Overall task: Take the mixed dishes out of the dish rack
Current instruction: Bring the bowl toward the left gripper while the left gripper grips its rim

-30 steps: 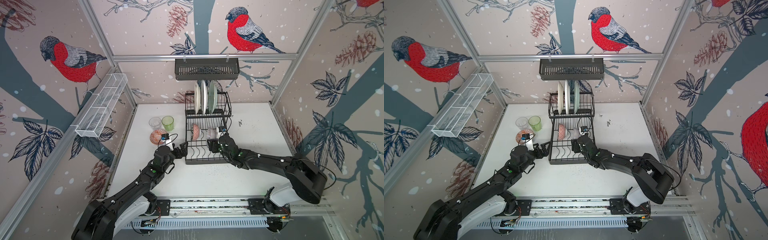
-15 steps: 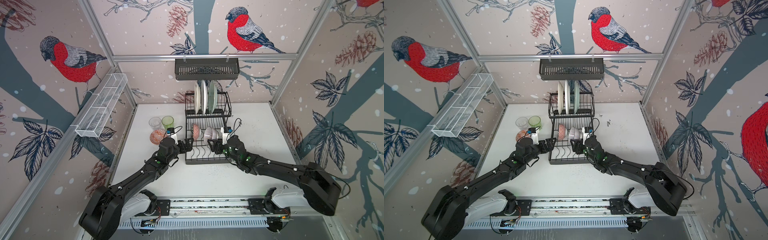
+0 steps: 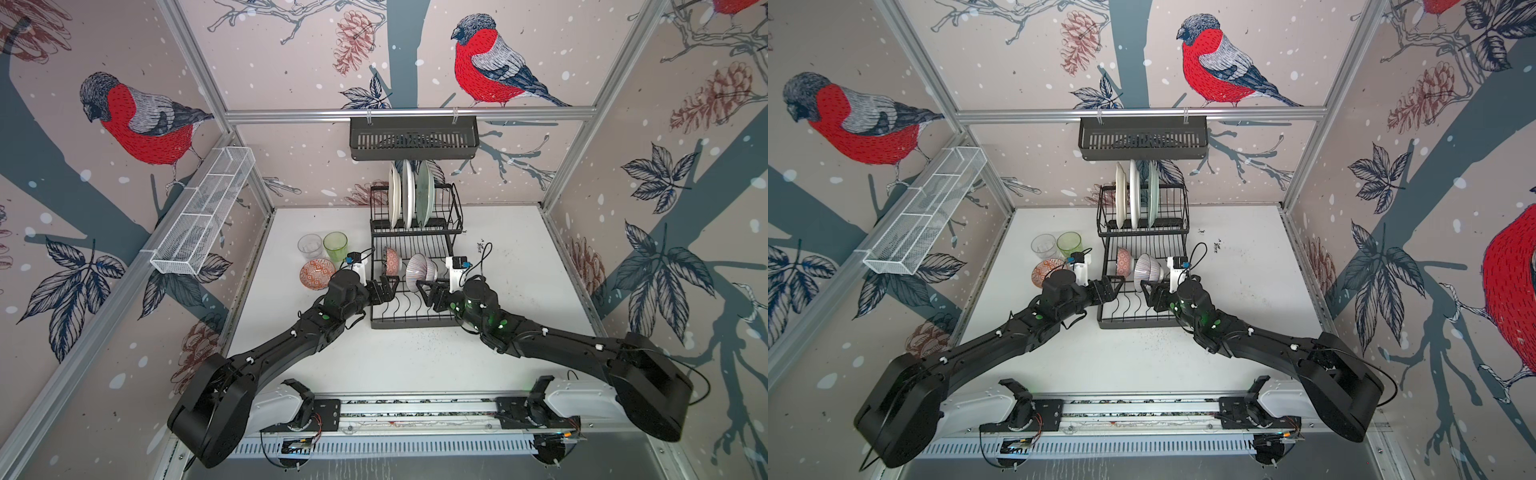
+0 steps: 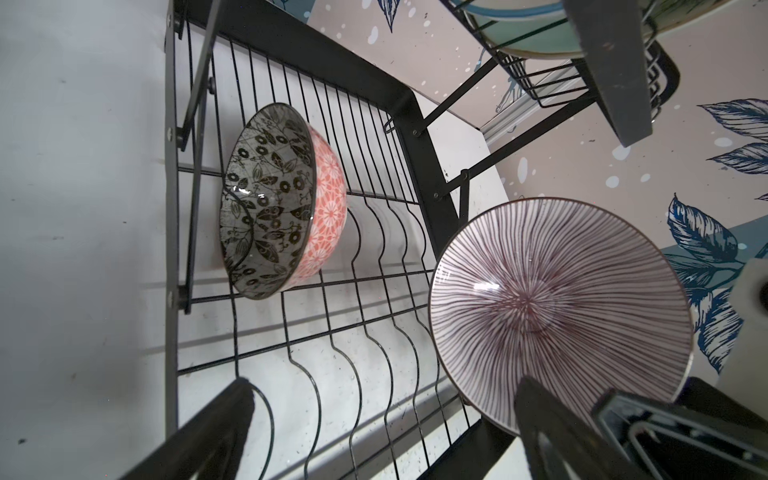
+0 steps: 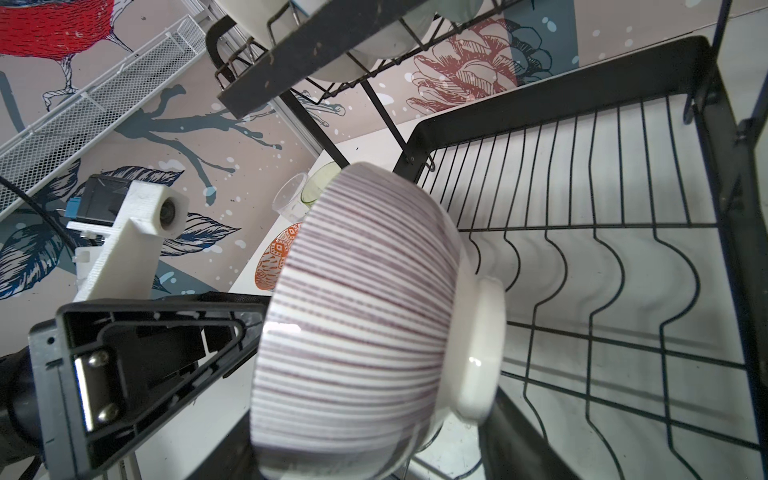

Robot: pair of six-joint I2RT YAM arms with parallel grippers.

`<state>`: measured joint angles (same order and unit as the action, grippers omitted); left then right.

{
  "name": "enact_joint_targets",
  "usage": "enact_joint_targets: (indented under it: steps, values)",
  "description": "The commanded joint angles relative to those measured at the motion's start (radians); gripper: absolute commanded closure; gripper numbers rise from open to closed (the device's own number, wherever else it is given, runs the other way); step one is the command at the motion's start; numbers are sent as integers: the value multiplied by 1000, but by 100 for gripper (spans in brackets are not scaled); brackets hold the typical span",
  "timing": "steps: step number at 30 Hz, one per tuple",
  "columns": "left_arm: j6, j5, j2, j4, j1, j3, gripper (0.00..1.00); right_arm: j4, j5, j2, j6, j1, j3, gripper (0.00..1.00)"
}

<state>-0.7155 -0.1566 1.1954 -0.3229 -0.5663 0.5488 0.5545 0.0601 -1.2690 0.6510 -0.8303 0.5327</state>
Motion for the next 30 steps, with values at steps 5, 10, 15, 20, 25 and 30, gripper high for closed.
enact_joint_targets:
  steps: [5, 10, 15, 20, 25, 30]
  values:
    - [-34, 2, 2, -26, -13, 10, 3, 124, -16, 10, 37, -2, -16, 49]
    - [-50, -1, 6, -50, -18, 8, 4, 169, -38, 12, 71, -1, -37, 50]
    - [-70, -13, 17, -75, -21, 4, 7, 199, -63, 12, 96, -5, -43, 50]
    - [-94, -27, 23, -107, -24, 0, 13, 231, -78, 11, 112, -10, -50, 50]
    - [-114, -24, 25, -130, -26, -3, 18, 257, -91, 11, 126, -18, -49, 50]
    - [-129, -34, 26, -154, -27, -5, 20, 287, -91, 11, 142, -26, -43, 50]
